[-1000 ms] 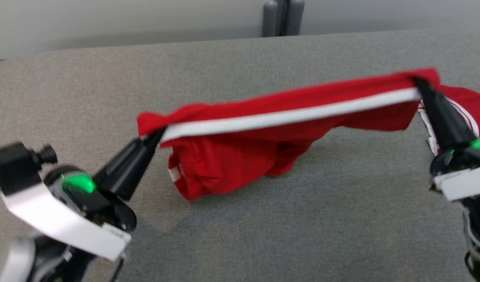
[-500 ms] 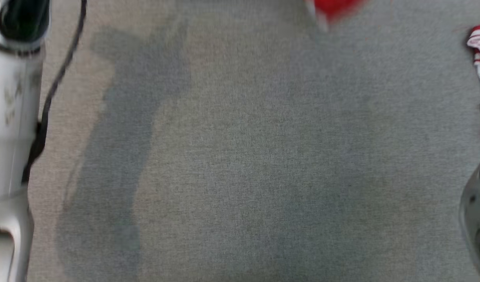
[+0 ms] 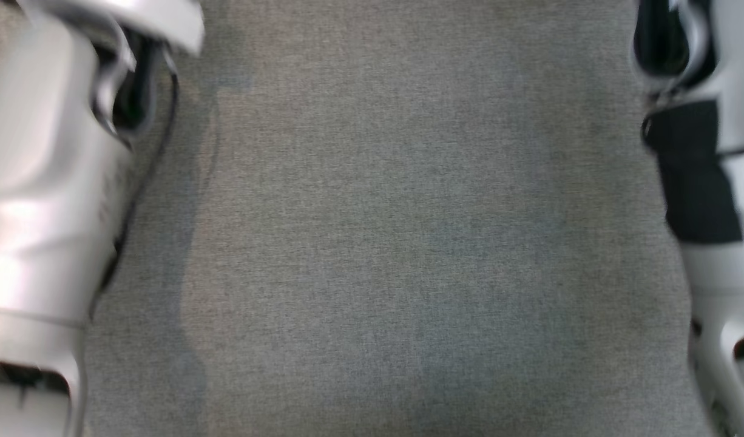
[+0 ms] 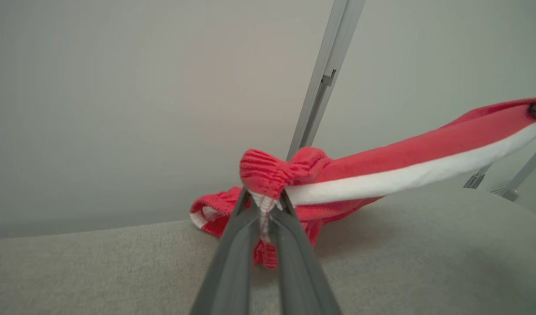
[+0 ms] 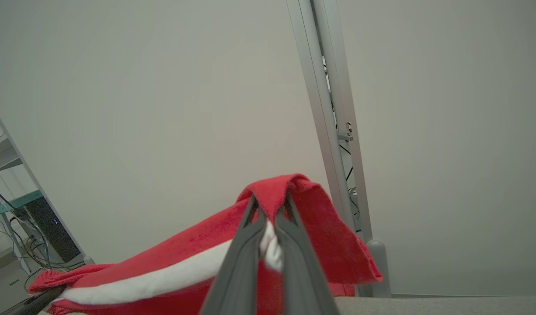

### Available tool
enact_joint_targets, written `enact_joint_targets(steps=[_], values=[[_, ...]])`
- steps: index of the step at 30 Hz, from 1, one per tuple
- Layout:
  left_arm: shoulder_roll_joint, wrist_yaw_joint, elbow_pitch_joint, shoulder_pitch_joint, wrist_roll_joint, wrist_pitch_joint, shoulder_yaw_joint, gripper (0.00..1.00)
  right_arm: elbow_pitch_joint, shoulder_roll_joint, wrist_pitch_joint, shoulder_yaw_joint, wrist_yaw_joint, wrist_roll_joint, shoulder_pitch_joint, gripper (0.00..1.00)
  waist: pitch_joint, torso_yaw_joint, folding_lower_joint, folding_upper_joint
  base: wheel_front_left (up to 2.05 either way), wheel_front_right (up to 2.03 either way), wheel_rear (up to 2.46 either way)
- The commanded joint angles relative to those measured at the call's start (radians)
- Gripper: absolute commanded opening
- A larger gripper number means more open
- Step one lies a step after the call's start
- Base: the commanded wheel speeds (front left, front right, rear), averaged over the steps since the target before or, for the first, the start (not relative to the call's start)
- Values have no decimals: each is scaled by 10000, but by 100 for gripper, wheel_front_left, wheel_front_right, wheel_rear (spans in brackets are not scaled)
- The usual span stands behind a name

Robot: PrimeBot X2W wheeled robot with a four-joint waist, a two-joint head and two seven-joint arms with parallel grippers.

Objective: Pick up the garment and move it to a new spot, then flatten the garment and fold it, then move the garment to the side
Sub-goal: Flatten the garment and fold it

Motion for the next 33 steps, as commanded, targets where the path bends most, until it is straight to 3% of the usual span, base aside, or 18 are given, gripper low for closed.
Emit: enact_joint_targets(steps=[1, 5, 9, 16, 18, 22, 23, 27, 30, 33], values=[[50, 6, -102, 623, -168, -38, -218, 0, -118, -54, -41, 25, 8, -114, 759, 0, -50, 102, -1, 0, 0, 0, 0], [19, 4, -1038, 2635, -691, -41, -951, 0, -959, -274, -43, -126, 7, 89, 3232, 0, -575, 270, -1, 0, 0, 0, 0], [601, 4, -2290, 4917, -982, -39, -1437, 0, -2322, -564, -44, -121, 8, 361, 5977, 0, -1371, 279, -1, 0, 0, 0, 0], [1286, 45, -4065, 9229, -1204, -21, -1160, 0, -3827, -912, -43, -24, 4, 806, 10186, 0, -3144, 32, -1, 0, 0, 0, 0], [1351, 297, -4656, 10498, -1192, -22, -1215, 0, -4355, -1100, 109, 177, 4, 823, 11389, 0, -3598, 6, -1, 0, 0, 0, 0], [1510, 1246, -6521, 12716, -1488, 174, -1416, 0, -5965, -1353, 597, -104, 4, 748, 13680, 0, -3960, 138, -1, 0, 0, 0, 0], [1510, 1246, -6521, 12716, -1488, 174, -1416, 0, -5965, -1353, 597, -104, 4, 748, 13680, 0, -3960, 138, -1, 0, 0, 0, 0], [1690, 1909, -8639, 13856, -1861, 799, -1554, 0, -7925, -1371, 1214, -759, 5, 584, 14700, 0, -3896, 521, -1, 0, 0, 0, 0], [1642, 2159, -9508, 13426, -2248, 1285, -1286, 0, -8587, -1319, 1846, -977, 5, 490, 13855, 0, -3727, 757, -1, 0, 0, 0, 0], [1253, 2329, -9634, 12252, -2710, 1855, -970, 0, -8251, -1171, 2590, -1177, 5, 561, 12188, 0, -3242, 1094, -1, 0, 0, 0, 0]])
